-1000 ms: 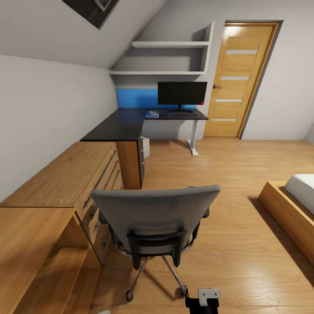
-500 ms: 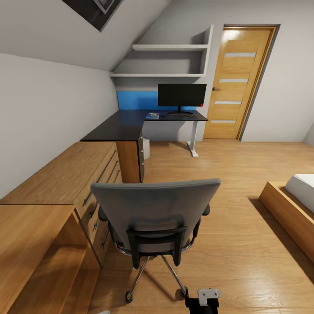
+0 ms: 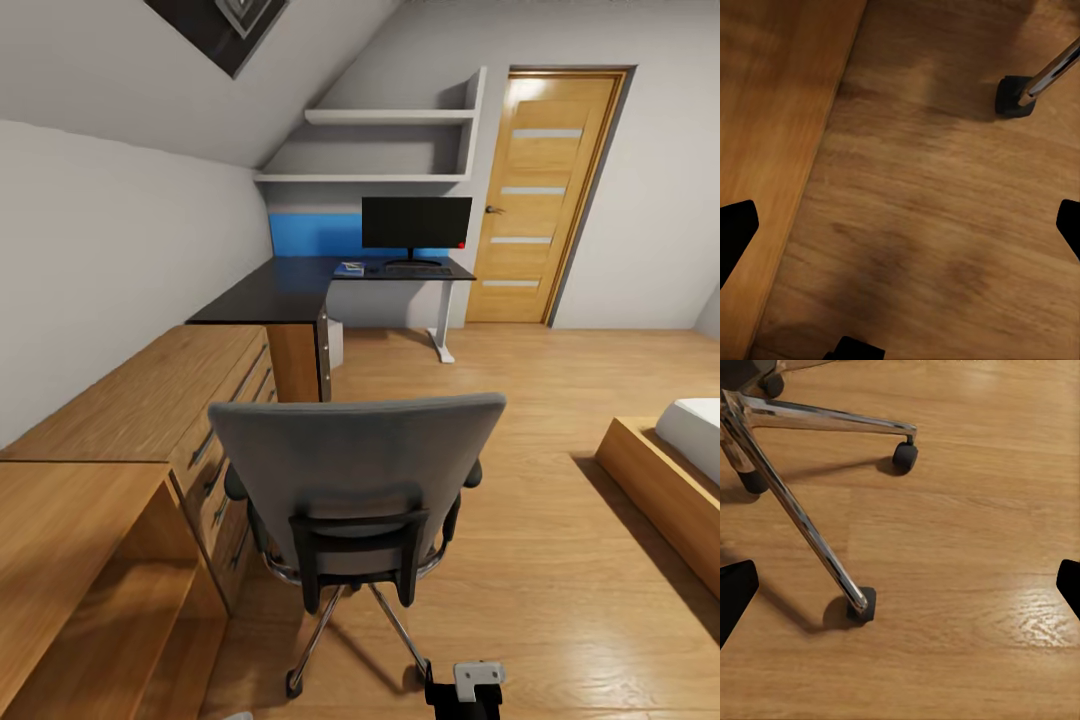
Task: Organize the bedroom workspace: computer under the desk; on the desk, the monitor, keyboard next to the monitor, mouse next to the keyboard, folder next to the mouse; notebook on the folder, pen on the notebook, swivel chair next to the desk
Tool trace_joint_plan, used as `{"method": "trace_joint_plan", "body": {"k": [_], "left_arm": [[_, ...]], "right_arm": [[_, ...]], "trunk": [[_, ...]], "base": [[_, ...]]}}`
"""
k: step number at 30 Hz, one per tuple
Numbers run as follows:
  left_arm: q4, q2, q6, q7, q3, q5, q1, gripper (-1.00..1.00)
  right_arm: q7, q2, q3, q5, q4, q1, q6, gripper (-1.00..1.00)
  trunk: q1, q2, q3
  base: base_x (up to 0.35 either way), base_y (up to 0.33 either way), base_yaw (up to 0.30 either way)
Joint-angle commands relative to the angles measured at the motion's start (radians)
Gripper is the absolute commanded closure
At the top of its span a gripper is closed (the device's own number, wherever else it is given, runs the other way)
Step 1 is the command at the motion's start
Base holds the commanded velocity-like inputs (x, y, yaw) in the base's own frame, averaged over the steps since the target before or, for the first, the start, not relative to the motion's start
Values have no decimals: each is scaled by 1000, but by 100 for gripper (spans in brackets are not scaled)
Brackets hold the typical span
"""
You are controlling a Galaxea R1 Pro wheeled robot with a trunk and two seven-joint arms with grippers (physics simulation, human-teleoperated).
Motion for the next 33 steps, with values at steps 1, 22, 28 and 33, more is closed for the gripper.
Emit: {"method": "trace_joint_plan", "body": {"k": [1, 22, 28, 33], "left_arm": [[0, 0, -5, 3, -3, 9, -1, -100], [0, 1, -4, 3, -3, 9, -1, -100], [0, 0, -4, 3, -3, 9, -1, -100], [0, 0, -5, 3, -3, 9, -1, -100]], "right_arm": [[-6, 0, 9, -5, 0, -1, -2, -100], [-6, 0, 9, -5, -1, -1, -1, -100], [-6, 0, 8, -5, -1, -1, -2, -100], [-6, 0, 9, -5, -1, -1, -2, -100]], "trunk": [[4, -8, -3], [84, -155, -54], [107, -197, -72], [126, -232, -88]], "base": [[0, 0, 0], [0, 0, 7], [0, 0, 0], [0, 0, 0]]}}
